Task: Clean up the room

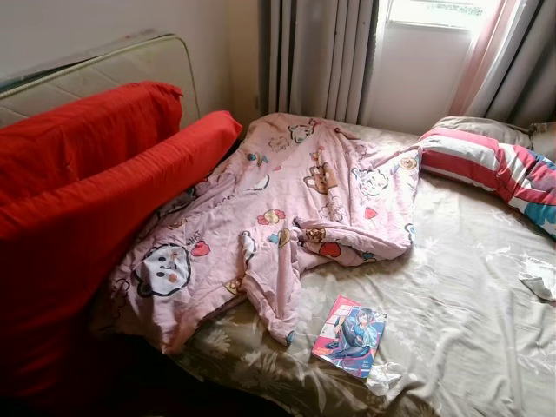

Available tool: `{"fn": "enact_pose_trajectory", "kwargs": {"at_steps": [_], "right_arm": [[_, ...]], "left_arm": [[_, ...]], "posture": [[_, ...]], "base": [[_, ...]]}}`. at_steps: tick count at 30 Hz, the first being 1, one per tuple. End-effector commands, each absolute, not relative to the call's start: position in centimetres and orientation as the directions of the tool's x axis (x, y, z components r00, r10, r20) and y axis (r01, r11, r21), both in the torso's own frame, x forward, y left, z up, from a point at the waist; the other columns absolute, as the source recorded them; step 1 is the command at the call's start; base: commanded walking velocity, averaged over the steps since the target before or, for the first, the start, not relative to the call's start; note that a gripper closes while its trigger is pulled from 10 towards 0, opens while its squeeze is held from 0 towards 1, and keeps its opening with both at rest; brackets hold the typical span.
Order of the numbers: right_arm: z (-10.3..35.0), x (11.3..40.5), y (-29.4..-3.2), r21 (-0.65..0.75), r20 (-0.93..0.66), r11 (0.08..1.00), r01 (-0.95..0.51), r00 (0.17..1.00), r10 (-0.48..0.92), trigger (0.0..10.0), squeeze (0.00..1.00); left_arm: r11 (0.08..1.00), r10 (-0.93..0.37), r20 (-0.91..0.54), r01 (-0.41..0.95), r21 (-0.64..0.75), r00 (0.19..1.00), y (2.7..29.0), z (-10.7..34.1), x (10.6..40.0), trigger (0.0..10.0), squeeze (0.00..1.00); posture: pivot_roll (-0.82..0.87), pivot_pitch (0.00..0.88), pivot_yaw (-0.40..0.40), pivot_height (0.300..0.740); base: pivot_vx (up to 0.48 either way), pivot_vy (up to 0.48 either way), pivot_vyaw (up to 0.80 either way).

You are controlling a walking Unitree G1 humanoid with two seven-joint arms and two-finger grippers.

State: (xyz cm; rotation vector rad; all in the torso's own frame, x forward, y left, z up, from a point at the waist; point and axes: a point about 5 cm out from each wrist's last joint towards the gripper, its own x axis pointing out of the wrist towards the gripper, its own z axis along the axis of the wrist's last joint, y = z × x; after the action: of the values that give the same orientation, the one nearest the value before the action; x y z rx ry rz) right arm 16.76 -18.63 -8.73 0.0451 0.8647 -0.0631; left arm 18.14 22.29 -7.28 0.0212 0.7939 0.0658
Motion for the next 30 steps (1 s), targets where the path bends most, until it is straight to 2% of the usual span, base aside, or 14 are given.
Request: {"fn": "enact_pose_trajectory", "kwargs": {"at_steps": [1,10,14,23,30], "right_arm": [[-9.1,16.1,-18.5,0.008,-0.784,0.997,0.071,0.619,-0.038,10.0,0.0],[-9.0,16.3,-18.6,0.012,-0.777,0.997,0.082,0.627,-0.043,10.0,0.0],[-8.8,16.5,-18.6,0.02,-0.762,0.995,0.096,0.646,-0.047,10.0,0.0],[-8.7,16.7,-19.1,0.014,-0.762,0.994,0.109,0.645,-0.06,10.0,0.0],[-8.5,17.1,-19.6,0.011,-0.748,0.992,0.127,0.66,-0.076,10.0,0.0]], "left_arm": [[0.997,0.076,-0.73,-0.073,0.036,0.679,22.4,-7.7,17.4,10.0,0.0],[0.994,0.105,-0.667,-0.099,0.048,0.738,22.9,-6.6,18.8,10.0,0.0],[0.994,0.102,-0.624,-0.096,0.043,0.775,23.0,-5.8,20.0,10.0,0.0],[0.995,0.095,-0.624,-0.09,0.039,0.776,22.8,-5.9,20.1,10.0,0.0],[0.995,0.09,-0.605,-0.09,0.031,0.791,22.7,-5.7,20.4,10.0,0.0]], "posture": [[0.03,0.132,-0.037,0.736],[0.02,0.131,-0.038,0.676],[0.03,0.132,-0.039,0.676],[0.02,0.132,-0.037,0.676],[0.02,0.134,-0.037,0.641]], "base": [[0.0,0.0,0.0],[0.0,0.0,0.0],[0.0,0.0,0.0],[0.0,0.0,0.0],[0.0,0.0,0.0]]}}
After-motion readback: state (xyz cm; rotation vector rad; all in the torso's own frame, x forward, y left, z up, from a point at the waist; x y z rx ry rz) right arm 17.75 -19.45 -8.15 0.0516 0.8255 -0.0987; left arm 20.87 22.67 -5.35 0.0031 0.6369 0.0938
